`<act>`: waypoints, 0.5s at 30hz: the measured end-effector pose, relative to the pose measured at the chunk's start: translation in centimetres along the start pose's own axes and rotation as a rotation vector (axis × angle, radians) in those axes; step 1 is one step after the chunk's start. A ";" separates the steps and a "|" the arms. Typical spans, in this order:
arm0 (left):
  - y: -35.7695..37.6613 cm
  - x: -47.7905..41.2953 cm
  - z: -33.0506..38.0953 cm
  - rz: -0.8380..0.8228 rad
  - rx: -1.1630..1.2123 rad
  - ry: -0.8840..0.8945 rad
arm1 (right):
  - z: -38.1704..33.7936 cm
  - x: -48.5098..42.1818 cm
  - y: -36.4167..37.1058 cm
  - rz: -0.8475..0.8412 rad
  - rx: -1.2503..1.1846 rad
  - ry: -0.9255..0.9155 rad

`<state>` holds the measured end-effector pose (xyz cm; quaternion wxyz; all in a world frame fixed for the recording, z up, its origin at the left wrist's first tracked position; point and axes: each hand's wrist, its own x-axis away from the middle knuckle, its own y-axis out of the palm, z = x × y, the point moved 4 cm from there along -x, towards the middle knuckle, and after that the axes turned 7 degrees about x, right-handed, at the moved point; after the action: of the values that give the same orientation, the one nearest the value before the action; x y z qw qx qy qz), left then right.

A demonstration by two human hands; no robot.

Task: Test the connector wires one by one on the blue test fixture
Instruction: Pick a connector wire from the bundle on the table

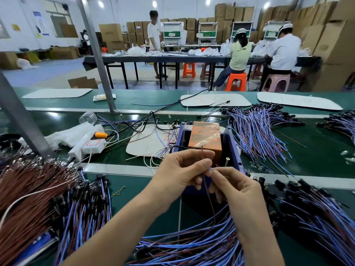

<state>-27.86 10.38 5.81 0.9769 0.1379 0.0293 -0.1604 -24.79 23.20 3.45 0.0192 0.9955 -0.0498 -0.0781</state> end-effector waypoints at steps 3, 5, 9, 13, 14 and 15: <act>0.0 0.1 0.2 -0.013 0.065 -0.047 | -0.6 0.1 -0.2 -0.007 -0.012 -0.050; 0.0 0.2 0.3 -0.033 0.022 -0.043 | -0.7 0.2 -0.5 -0.022 0.004 -0.052; 0.3 0.1 2.4 -0.002 0.058 0.067 | -0.7 0.5 -0.8 -0.160 0.110 -0.041; 0.6 0.4 6.8 -0.061 0.151 0.271 | -0.2 0.7 -0.7 -0.227 0.265 -0.026; 0.7 0.7 8.0 -0.091 0.177 0.327 | -0.2 0.8 -0.5 -0.238 0.254 -0.018; 0.9 1.1 9.1 -0.117 0.202 0.380 | -0.2 0.8 -0.4 -0.259 0.245 -0.022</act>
<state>-26.43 8.29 14.71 0.9240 0.2610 0.2048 -0.1901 -23.98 23.49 3.52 -0.1132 0.9876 0.0693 -0.0840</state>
